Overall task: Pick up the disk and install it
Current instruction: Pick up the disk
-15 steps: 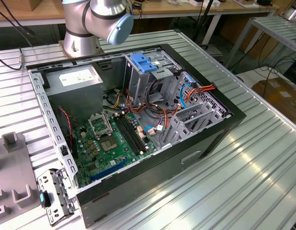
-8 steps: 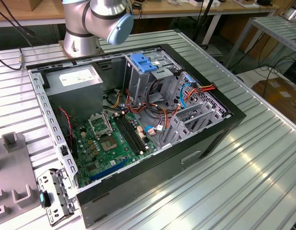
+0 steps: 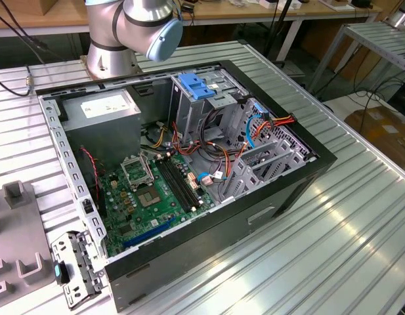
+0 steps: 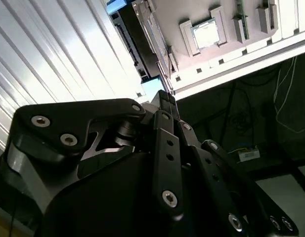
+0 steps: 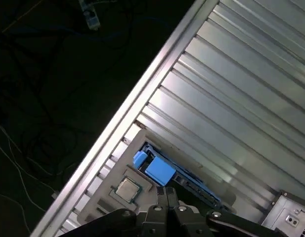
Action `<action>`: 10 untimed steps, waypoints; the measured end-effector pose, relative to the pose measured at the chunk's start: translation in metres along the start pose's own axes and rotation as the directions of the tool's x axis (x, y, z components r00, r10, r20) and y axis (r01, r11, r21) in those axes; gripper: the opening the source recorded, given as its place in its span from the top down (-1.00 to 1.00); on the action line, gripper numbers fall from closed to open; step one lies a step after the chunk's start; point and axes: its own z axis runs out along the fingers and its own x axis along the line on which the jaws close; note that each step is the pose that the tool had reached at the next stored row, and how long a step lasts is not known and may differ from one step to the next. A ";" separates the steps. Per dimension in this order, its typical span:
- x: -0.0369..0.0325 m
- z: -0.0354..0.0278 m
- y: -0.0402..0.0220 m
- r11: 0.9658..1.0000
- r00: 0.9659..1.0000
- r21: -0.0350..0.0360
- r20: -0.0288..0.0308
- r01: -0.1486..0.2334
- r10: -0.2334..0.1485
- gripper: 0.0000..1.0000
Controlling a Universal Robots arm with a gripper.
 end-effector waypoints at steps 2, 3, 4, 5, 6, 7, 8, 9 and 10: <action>0.0000 0.0002 0.0000 0.997 0.997 -0.001 -0.003 0.078 -0.078 0.79; 0.0000 0.0003 0.0000 0.995 0.995 -0.001 -0.003 0.104 -0.104 0.79; 0.0000 0.0004 0.0000 0.991 0.991 -0.001 -0.004 0.132 -0.132 0.79; 0.0000 0.0005 0.0000 0.989 0.989 -0.002 -0.005 0.149 -0.149 0.79; 0.0000 0.0006 0.0000 0.985 0.985 -0.002 -0.005 0.174 -0.174 0.79; 0.0000 0.0007 0.0000 0.981 0.981 -0.002 -0.006 0.193 -0.193 0.79; 0.0000 0.0009 0.0000 0.976 0.976 -0.003 -0.007 0.216 -0.216 0.79; 0.0000 0.0010 0.0000 0.972 0.972 -0.003 -0.007 0.234 -0.235 0.79; 0.0000 0.0012 0.0000 0.966 0.966 -0.003 -0.008 0.258 -0.258 0.79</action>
